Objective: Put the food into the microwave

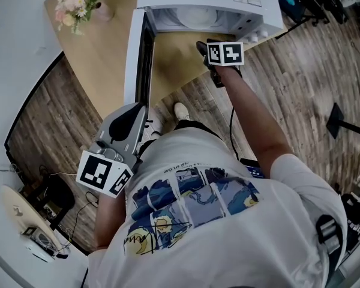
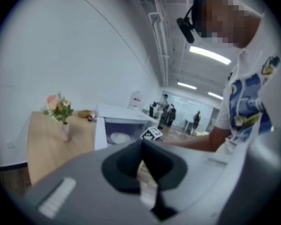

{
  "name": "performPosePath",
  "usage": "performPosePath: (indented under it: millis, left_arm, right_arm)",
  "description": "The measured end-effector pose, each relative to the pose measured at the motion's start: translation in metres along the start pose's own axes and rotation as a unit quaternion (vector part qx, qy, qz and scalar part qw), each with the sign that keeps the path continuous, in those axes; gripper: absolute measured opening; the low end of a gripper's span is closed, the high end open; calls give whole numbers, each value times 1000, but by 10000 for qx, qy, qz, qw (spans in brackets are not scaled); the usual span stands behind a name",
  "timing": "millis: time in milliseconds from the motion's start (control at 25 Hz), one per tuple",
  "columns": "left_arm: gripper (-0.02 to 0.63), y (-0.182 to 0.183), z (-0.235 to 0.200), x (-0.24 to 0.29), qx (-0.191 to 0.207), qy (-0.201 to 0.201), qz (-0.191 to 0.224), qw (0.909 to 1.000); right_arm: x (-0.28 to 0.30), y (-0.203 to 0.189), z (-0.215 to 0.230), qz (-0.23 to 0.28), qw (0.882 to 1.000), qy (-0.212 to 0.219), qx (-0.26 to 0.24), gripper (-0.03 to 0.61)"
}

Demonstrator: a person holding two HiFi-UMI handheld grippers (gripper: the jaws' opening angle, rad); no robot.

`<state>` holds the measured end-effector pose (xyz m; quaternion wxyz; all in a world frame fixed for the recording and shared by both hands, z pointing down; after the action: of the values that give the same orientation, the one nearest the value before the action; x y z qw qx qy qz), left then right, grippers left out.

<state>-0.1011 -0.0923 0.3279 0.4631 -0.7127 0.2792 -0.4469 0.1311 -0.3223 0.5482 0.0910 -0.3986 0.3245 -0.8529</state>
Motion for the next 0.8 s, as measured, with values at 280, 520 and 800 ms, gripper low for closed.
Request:
performPosePath:
  millis: [280, 520, 800]
  left_arm:
    - [8, -7, -7, -35, 65, -176, 82, 9998]
    - [8, -18, -10, -67, 70, -316, 155, 9994]
    - [8, -30, -3, -98, 140, -546, 232, 9981]
  right_arm:
    - [-30, -26, -36, 215, 9994, -185, -190, 63]
    - [-51, -55, -71, 239, 9992, -239, -226, 30]
    - [-87, -84, -115, 289, 9987, -212, -352, 15]
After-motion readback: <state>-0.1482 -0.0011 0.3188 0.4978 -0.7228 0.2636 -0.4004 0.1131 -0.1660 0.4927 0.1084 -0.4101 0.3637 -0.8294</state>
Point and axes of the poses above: the fingertips, and each gripper's own axes: x forward along the fingers, z to its right, y out of its top, the point moved 6 cm from there along -x, backward along the fingers, and after that the axes turned 13 degrees about y, right-handed, at the moved point
